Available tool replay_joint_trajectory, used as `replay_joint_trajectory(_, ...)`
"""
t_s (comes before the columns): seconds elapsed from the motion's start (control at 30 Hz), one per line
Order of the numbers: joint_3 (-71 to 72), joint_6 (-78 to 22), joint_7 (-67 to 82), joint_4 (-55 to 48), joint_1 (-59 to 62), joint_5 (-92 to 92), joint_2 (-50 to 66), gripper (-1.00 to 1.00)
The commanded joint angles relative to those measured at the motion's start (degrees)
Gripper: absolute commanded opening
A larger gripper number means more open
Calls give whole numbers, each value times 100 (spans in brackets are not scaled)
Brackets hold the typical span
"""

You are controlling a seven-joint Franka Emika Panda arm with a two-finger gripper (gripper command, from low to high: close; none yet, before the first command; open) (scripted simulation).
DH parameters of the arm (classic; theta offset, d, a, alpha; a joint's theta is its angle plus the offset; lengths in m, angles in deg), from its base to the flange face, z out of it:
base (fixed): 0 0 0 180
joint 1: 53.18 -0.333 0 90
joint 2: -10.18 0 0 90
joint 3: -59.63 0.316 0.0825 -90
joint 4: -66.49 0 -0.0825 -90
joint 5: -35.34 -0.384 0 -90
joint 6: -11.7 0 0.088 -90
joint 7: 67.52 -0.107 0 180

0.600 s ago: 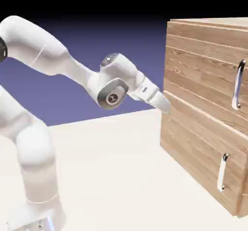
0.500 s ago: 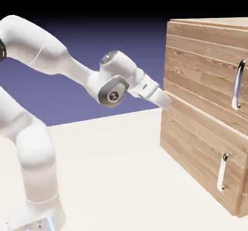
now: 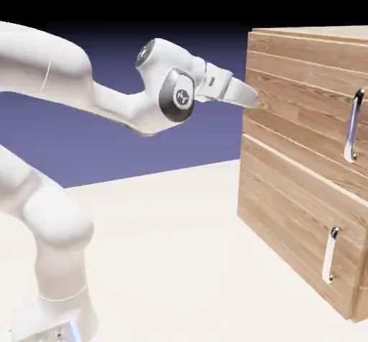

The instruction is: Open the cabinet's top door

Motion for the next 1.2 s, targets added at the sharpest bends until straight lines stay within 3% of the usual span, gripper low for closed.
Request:
replay_joint_trajectory(0.0, -114, -1, -168, -66, -102, 250, -41, 100)
replay_joint_trajectory(1.17, -4098, -39, -6024, -2378, -3655, 8971, -1479, 100)
